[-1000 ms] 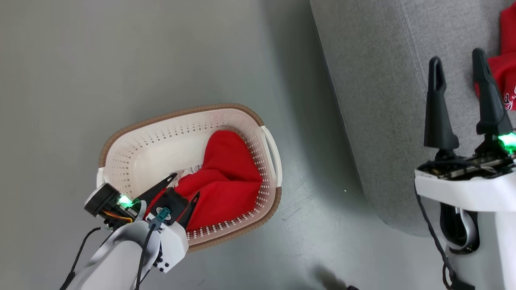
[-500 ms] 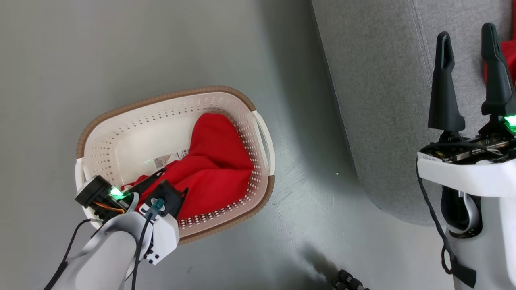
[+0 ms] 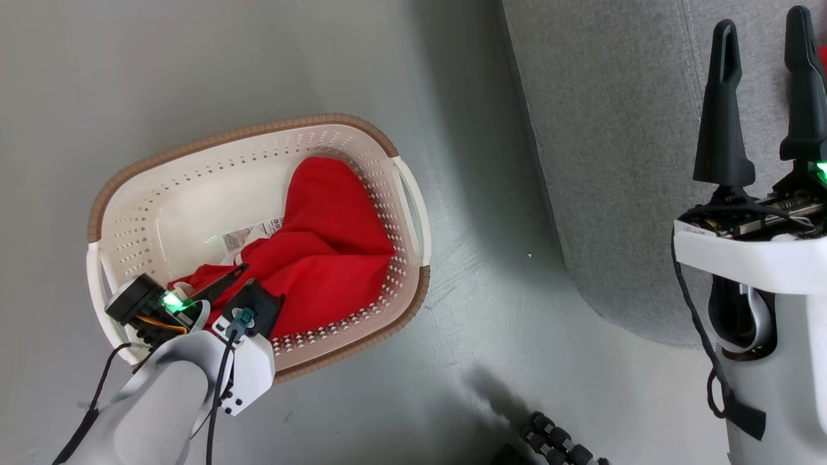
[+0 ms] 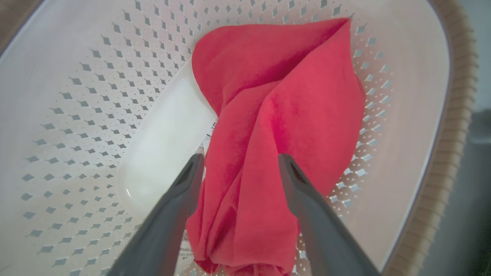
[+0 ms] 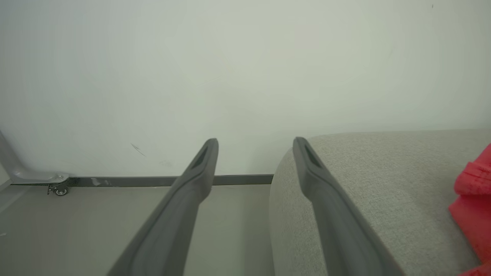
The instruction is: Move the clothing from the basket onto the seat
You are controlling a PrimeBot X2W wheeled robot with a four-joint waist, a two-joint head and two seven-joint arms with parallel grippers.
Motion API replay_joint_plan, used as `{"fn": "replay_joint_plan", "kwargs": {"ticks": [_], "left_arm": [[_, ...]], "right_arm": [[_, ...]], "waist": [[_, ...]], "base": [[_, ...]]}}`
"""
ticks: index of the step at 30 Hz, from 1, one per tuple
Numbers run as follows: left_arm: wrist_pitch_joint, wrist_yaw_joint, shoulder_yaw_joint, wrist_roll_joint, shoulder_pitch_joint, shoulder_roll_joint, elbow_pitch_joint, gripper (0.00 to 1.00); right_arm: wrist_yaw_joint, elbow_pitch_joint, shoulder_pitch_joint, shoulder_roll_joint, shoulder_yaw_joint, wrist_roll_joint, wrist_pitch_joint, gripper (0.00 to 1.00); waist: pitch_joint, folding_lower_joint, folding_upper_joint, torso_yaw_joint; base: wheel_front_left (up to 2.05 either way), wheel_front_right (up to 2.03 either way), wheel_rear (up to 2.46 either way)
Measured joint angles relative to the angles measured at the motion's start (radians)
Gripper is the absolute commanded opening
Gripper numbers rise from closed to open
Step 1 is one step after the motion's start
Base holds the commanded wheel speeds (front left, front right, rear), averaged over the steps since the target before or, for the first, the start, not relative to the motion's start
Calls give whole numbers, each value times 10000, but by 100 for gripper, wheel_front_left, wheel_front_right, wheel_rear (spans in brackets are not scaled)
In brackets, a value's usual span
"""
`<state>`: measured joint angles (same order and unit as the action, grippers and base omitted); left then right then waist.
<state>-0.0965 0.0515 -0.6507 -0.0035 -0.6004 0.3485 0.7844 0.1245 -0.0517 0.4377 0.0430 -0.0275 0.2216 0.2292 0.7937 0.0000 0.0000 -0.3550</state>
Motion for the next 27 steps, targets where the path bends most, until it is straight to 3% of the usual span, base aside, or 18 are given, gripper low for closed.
{"fn": "replay_joint_plan", "kwargs": {"ticks": [12, 27], "left_arm": [[182, -119, -215, 441, -420, 165, 556, 100], [416, 44, -527, 502, -612, -107, 1141, 100]], "right_arm": [[0, 288, 402, 0, 6, 109, 98, 100], [0, 673, 776, 2, 100, 267, 196, 100]], "waist": [[479, 0, 0, -97], [588, 0, 0, -227]], "base": [[0, 0, 0], [0, 0, 0]]}}
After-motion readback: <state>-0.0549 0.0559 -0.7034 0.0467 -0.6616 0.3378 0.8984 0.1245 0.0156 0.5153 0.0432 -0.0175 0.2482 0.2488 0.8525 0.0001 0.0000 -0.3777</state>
